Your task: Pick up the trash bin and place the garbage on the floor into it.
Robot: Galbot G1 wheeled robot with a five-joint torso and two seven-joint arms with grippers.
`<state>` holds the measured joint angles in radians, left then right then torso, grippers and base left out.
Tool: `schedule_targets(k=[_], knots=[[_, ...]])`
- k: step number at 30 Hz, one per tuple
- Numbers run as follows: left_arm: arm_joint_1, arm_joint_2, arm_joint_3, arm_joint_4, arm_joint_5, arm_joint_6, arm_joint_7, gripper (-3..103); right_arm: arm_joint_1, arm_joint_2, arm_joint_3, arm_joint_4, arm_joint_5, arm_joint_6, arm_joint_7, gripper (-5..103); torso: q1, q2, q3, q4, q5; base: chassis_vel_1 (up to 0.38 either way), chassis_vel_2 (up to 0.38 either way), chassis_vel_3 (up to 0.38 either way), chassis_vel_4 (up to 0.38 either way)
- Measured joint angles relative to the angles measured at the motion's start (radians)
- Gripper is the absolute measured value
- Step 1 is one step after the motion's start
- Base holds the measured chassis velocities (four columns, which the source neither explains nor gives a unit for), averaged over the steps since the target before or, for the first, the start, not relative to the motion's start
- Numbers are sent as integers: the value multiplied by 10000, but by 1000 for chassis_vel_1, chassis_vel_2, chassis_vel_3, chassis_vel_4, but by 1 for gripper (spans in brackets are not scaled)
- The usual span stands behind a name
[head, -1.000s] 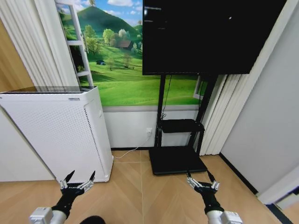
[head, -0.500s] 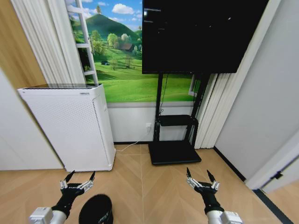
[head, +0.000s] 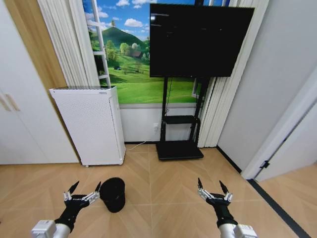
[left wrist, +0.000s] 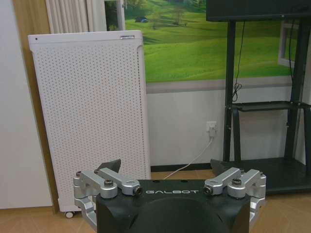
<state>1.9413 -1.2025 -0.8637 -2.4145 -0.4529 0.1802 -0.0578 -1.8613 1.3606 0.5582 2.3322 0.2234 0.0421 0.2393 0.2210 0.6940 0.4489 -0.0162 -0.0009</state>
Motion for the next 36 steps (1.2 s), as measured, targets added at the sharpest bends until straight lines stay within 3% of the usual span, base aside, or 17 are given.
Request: schedule_targets(k=[2, 5, 7, 8, 11, 12, 21, 27, 29, 36], knots=[[0, 0, 0, -1, 0, 0, -1, 100, 1, 0, -1, -1, 0, 0, 0, 100, 1, -4, 1, -2, 20, 348, -347, -349, 337], [1, 0, 0, 0, 0, 0, 0, 100, 0, 0, -1, 0, 0, 0, 0, 100, 0, -3, -1, 0, 1, 360, -348, -344, 324], [0, 0, 0, 0, 0, 0, 0, 100, 0, 0, 0, 0, 0, 0, 0, 100, 2, -3, 0, 0, 1, 348, -356, -328, 355], [0, 0, 0, -1, 0, 0, -1, 100, 2, 0, -1, -1, 0, 0, 0, 100, 1, -6, 0, 0, 18, 365, -339, -352, 355], [0, 0, 0, 0, 0, 0, 0, 100, 1, 0, -1, 0, 0, 0, 0, 100, -1, -7, -3, -1, 0, 364, -389, -385, 339], [0, 0, 0, -1, 0, 0, -1, 100, 2, 0, -1, 0, 0, 0, 0, 100, 0, -8, -2, 1, 17, 387, -332, -359, 354], [1, 0, 0, -1, 0, 0, 0, 100, -2, 0, -1, 0, 0, 1, 0, 100, -7, -8, -7, -2, 10, 352, -341, -328, 337], [3, -1, 0, 0, 0, 0, 0, 100, -6, 0, -1, 0, 0, 1, 0, 100, -9, -7, -8, 1, 10, 116, -126, -197, 189], [0, -1, 0, -1, 0, 0, -1, 100, -6, 0, 0, 0, 0, 1, 0, 100, -7, -9, -6, -7, 9, 0, 0, 0, 0], [-1, 0, 0, 0, 0, 0, 0, 100, 6, 0, 0, 0, 0, 1, 0, 100, 4, -15, -1, 1, 11, -46, 39, 54, -26]])
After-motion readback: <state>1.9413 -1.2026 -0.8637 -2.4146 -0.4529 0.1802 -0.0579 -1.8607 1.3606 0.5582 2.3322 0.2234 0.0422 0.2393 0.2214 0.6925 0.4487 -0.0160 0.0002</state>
